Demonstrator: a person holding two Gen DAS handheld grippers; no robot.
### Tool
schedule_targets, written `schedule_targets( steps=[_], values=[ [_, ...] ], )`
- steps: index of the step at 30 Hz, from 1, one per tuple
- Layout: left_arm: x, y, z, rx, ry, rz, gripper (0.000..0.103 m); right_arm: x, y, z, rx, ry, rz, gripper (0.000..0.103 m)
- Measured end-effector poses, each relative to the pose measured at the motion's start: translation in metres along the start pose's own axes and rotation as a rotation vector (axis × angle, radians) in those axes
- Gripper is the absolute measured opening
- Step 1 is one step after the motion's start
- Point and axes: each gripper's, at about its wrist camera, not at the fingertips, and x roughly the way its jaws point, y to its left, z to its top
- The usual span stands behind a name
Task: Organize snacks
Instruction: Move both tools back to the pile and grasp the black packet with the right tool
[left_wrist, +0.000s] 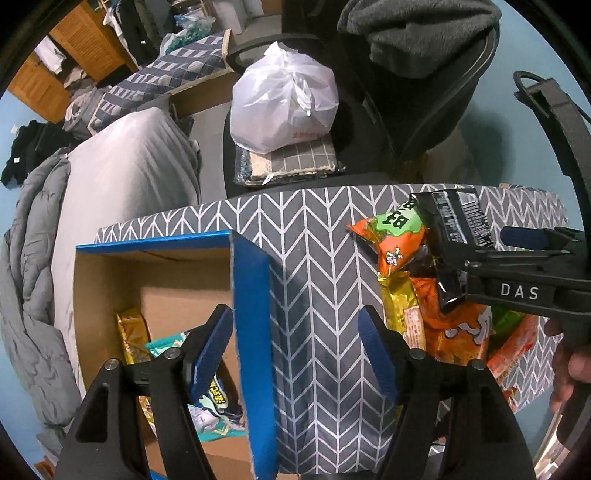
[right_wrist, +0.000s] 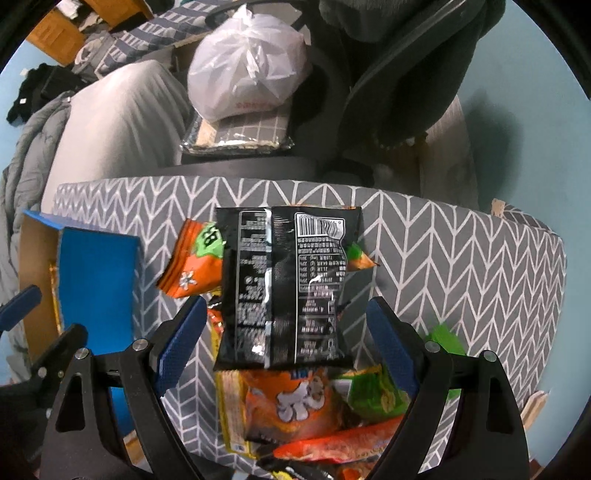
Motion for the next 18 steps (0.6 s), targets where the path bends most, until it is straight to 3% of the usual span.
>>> schedule_targets(
  steps=[15, 18],
  values=[
    [0.034, -0.012, 0.007, -0.021, 0.065, -0.003, 0.072, 0.026, 0.004, 0.008, -0.007, 0.03, -0.04, 0.088],
    [0.037, -0.014, 0.005, -0.029, 0.078, -0.011, 0.072, 0.029, 0.005, 0.007, -0.012, 0.038, -0.022, 0.076]
  ],
)
